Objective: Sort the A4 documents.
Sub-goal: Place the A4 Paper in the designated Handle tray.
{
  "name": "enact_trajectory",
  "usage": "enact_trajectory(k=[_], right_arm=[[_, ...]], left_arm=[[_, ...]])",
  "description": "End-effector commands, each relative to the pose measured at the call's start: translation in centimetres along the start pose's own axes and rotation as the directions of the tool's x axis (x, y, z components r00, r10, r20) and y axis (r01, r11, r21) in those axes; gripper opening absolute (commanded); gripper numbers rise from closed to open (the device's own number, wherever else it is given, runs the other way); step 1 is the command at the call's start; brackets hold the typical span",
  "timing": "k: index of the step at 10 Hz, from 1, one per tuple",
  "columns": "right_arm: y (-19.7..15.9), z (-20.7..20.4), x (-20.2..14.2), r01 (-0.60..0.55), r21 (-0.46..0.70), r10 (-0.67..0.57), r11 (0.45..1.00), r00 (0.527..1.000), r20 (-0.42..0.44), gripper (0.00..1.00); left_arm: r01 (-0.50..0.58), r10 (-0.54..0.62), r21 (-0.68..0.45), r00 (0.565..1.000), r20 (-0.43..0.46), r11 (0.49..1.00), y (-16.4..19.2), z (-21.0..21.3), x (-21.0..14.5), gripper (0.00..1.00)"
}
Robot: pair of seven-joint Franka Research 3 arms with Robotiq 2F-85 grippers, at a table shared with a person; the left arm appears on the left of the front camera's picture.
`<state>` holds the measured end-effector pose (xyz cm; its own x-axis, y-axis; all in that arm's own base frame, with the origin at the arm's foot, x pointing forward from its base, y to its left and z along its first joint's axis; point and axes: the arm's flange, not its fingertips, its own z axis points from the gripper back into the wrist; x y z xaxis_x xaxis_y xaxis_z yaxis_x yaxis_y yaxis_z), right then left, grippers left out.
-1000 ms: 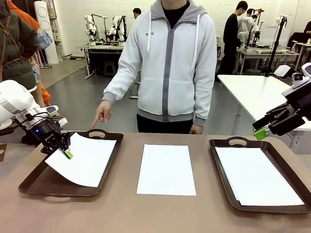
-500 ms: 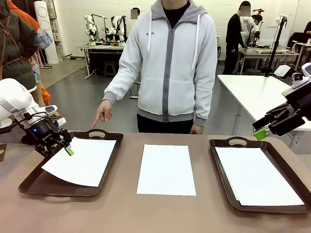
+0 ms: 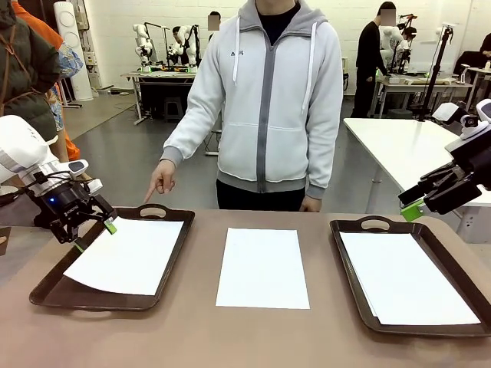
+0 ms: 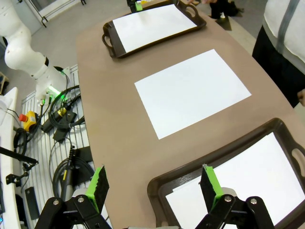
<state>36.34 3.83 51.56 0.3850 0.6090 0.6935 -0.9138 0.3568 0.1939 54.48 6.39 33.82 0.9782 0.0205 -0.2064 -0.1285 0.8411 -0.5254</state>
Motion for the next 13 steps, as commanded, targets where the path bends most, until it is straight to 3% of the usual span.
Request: enact_trajectory(k=[1, 3, 4, 6, 7, 13], right_arm=[[0.1, -0.1, -0.1, -0.001, 0.003, 0.001, 1.0, 1.0, -0.006, 1.0], [0.1, -0.1, -0.1, -0.001, 0.003, 0.001, 1.0, 1.0, -0.006, 1.0], [0.1, -0.1, -0.1, -0.001, 0.003, 0.001, 1.0, 1.0, -0.006, 1.0], [0.1, -0.1, -0.1, -0.001, 0.003, 0.001, 1.0, 1.0, -0.006, 1.0], [0.1, -0.1, -0.1, -0.001, 0.003, 0.001, 1.0, 1.0, -0.006, 1.0], [0.1, -0.1, -0.1, -0.001, 0.003, 0.001, 1.0, 1.0, -0.006, 1.0]], left_arm=[[-0.016, 0.015, 0.049, 1.0, 0.027, 0.999, -0.3, -0.2, -0.8, 1.0], [-0.011, 0.003, 0.102, 0.997, 0.073, 0.995, -0.6, -0.5, -0.7, 1.0], [-0.013, 0.006, 0.098, 0.997, 0.072, 0.995, -0.7, -0.6, -0.8, 1.0], [-0.07, 0.062, 0.053, 0.987, 0.151, 0.996, -1.1, -0.9, -1.1, 1.0], [0.008, -0.013, 0.061, 0.997, 0.072, 0.998, -0.3, -0.4, 0.0, 1.0], [0.008, -0.013, 0.061, 0.997, 0.072, 0.998, -0.3, -0.4, 0.0, 1.0]])
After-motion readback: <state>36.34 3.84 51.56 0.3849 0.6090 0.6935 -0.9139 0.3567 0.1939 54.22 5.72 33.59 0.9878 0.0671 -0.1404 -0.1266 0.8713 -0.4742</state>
